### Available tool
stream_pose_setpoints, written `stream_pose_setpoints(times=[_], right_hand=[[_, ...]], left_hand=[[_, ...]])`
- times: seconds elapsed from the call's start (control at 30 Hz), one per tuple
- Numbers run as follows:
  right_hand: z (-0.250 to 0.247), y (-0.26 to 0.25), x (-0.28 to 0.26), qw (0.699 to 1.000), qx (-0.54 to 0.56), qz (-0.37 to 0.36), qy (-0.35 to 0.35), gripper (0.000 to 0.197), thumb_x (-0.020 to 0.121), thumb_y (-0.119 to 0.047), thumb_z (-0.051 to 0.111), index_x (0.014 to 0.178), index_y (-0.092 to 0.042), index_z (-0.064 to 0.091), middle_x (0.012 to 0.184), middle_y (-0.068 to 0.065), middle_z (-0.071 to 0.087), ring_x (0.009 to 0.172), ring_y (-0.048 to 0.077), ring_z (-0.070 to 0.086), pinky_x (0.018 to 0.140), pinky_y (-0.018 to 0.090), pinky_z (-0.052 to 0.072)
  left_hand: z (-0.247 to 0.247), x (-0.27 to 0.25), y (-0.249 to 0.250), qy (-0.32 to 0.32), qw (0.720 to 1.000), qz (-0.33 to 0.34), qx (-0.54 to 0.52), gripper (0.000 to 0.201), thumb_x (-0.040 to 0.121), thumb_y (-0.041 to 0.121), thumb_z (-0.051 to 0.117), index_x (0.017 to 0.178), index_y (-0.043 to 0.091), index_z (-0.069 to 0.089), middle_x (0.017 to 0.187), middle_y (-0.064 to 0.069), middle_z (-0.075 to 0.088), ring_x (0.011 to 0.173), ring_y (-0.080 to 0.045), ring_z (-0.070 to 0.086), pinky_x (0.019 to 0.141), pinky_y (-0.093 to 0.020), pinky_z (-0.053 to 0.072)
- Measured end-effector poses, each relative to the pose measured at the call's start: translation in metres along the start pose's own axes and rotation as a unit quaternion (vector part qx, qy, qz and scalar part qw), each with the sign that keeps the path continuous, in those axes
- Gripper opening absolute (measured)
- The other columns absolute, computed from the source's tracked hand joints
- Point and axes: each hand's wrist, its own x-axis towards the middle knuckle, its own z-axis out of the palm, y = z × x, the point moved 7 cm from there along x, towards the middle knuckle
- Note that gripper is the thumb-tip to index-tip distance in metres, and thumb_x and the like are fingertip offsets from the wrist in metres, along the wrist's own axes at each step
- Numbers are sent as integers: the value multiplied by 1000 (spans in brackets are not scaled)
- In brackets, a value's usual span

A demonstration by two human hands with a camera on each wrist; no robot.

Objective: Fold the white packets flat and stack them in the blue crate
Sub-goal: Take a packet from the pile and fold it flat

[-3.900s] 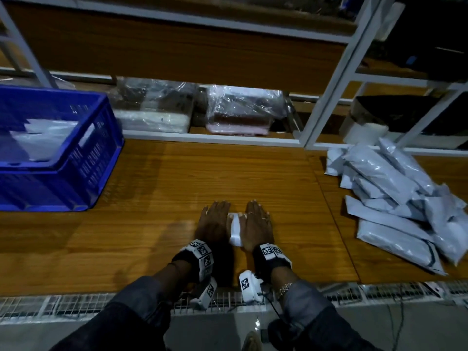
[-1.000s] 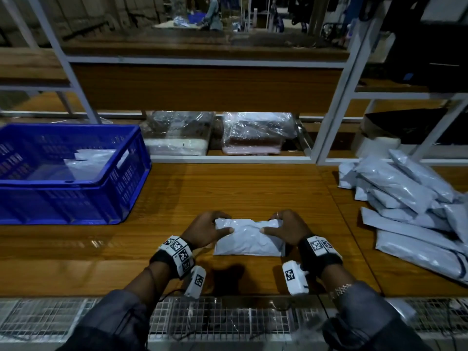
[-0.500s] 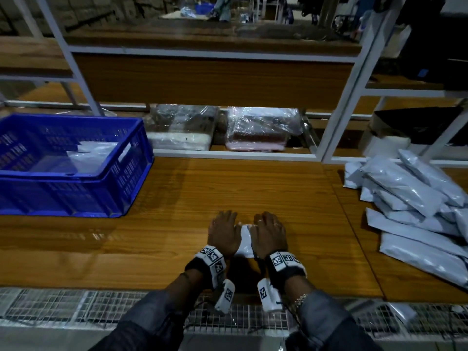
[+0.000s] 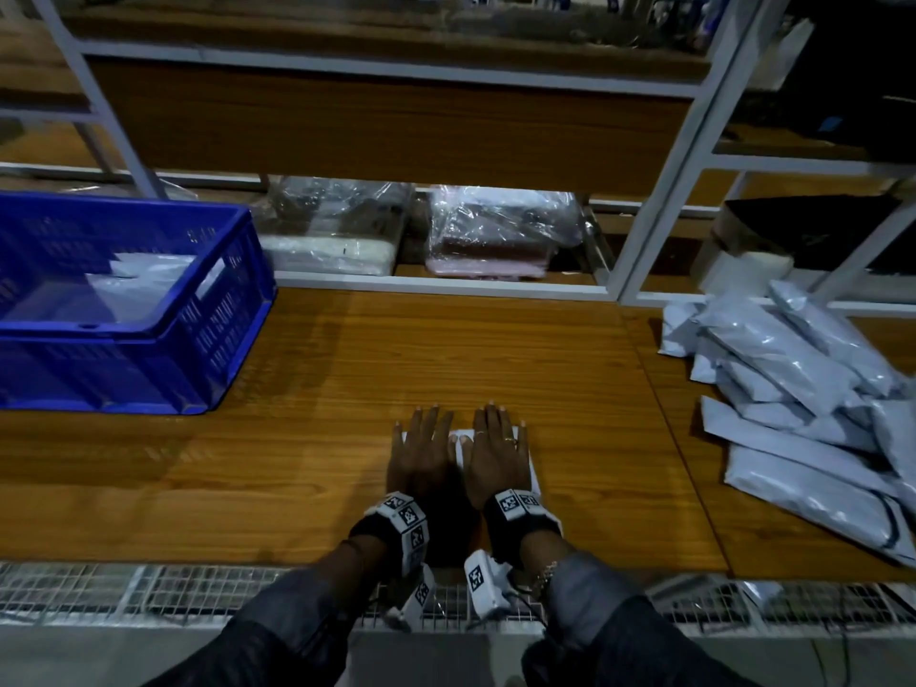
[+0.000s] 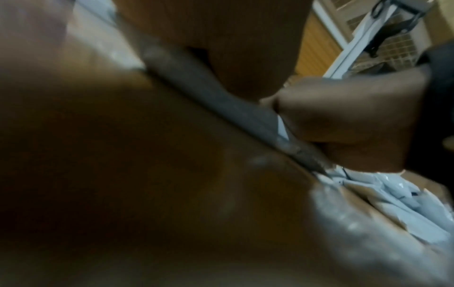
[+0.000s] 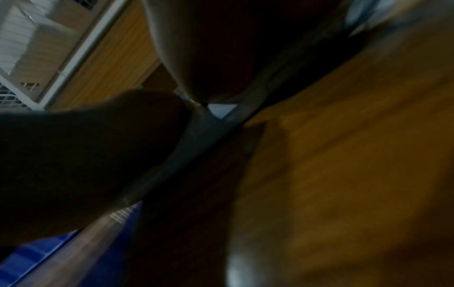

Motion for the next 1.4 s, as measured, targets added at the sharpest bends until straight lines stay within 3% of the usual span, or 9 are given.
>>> stream_pose_setpoints(times=[0.17,0.37,0.57,0.7,0.87,1.0,1.13,1.3,1.4], right_hand=[[-5,7,3,1000,18,2,-21,92,87,-58,-12,161,-9,12,169,8,4,156,23,0,122,46,-9],[-13,35,1,997,54,42,-44,63,108,-43,16,161,-13,1,169,3,-8,155,19,-11,124,43,-9],[-7,40,0,995,86,37,-43,65,108,-46,18,162,-15,-1,169,0,-10,155,17,-12,122,41,-11],[-6,37,-1,995,81,41,-44,64,108,-46,19,162,-15,1,169,0,-8,155,17,-11,123,41,-10],[-13,31,-2,997,48,38,-49,67,108,-47,18,161,-10,0,169,5,-8,155,21,-10,124,45,-9],[-15,8,-5,999,32,2,-24,68,108,-45,16,160,-7,-4,168,7,-10,155,20,-12,124,46,-11],[-7,3,-3,1000,-3,14,-15,69,106,-47,6,160,-6,-2,168,8,-9,155,22,-11,123,49,-12],[0,2,-1,1000,-3,4,12,89,88,-53,-13,159,-3,8,168,12,1,156,24,2,117,43,-21],[1,2,-1,1000,-3,16,1,90,87,-53,-15,160,-4,5,168,11,0,156,23,1,118,41,-21]], left_hand=[[3,10,-12,-56,998,-32,9,54,98,38,33,132,13,66,139,-13,61,125,-35,61,94,-61,50],[-14,8,-24,-42,996,-81,16,58,107,43,20,157,16,32,165,-11,26,153,-32,20,121,-57,13],[9,12,-36,-120,989,-83,-32,56,108,42,21,160,22,22,169,-13,6,155,-35,5,123,-56,5],[21,12,-41,-136,985,-108,-17,75,96,49,-4,158,22,28,169,-15,7,155,-38,4,120,-63,5],[-13,11,-26,-111,988,-110,18,62,108,48,18,162,22,6,169,-13,2,156,-30,1,121,-57,-2],[-15,9,4,-131,990,-51,28,83,93,52,-3,160,9,20,166,-16,18,154,-33,16,119,-62,10],[-3,9,5,-113,992,-51,27,62,95,40,31,131,2,65,137,-17,62,124,-34,62,96,-63,50],[-9,3,17,-41,998,-16,40,61,108,32,19,131,-5,63,134,-22,62,126,-38,60,102,-61,47],[1,4,13,-88,994,-57,24,60,101,34,28,134,-4,61,138,-23,59,129,-39,57,102,-63,46]])
